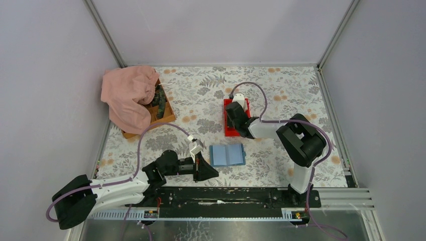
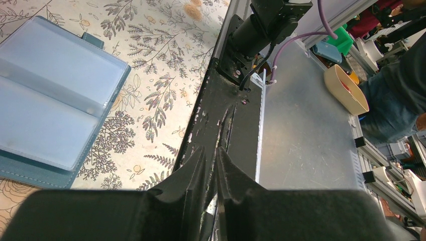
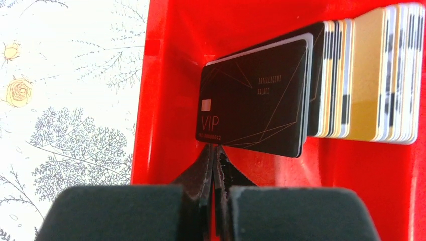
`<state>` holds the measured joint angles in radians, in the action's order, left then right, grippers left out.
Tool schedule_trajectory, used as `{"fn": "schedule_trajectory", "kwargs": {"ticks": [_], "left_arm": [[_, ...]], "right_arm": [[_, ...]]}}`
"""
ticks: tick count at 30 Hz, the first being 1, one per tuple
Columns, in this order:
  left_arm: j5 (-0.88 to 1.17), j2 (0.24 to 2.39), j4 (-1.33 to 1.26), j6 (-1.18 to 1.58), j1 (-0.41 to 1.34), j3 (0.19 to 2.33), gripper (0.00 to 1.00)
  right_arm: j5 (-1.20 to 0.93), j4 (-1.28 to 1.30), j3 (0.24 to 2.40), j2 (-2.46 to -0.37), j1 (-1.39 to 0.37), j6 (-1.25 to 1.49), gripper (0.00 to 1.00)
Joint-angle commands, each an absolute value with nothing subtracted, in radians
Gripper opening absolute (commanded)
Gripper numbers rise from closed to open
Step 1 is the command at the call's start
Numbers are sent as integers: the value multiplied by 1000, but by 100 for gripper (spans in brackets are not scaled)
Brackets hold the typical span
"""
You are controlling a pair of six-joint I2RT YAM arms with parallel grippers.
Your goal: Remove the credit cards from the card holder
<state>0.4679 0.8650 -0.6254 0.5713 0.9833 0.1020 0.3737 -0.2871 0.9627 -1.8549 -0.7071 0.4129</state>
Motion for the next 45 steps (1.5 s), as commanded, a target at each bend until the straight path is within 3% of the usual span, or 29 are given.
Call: {"fn": "schedule_trajectory", "kwargs": {"ticks": [1,14,23,27,29,33,35,39,45], "left_arm": [[464,863,-641,564,989,92,19],[464,862,-635,565,990,93,19],[450,878,-644,564,990,100,20],[379,892,-631,588,990,109,31],[313,890,-600,601,989,115,42],[188,861,-550,639,988,113,60],[78,822,-482,680,986,113,73],[-143,712,-232,752,978,140,78],[-278,531,-2,777,976,151,76]], "right_arm": [[382,-266,1025,-1861,-680,377,0],[365,-254,1060,-1833,-652,345,0],[207,-311,902,-1656,-665,349,0],[229,-290,841,-1534,-704,333,0],[256,-283,808,-1466,-724,341,6],[313,-248,767,-1358,-832,337,41],[414,-208,771,-1345,-927,324,52],[578,-139,758,-1353,-1091,361,56],[596,-123,692,-1417,-1177,459,58]]}}
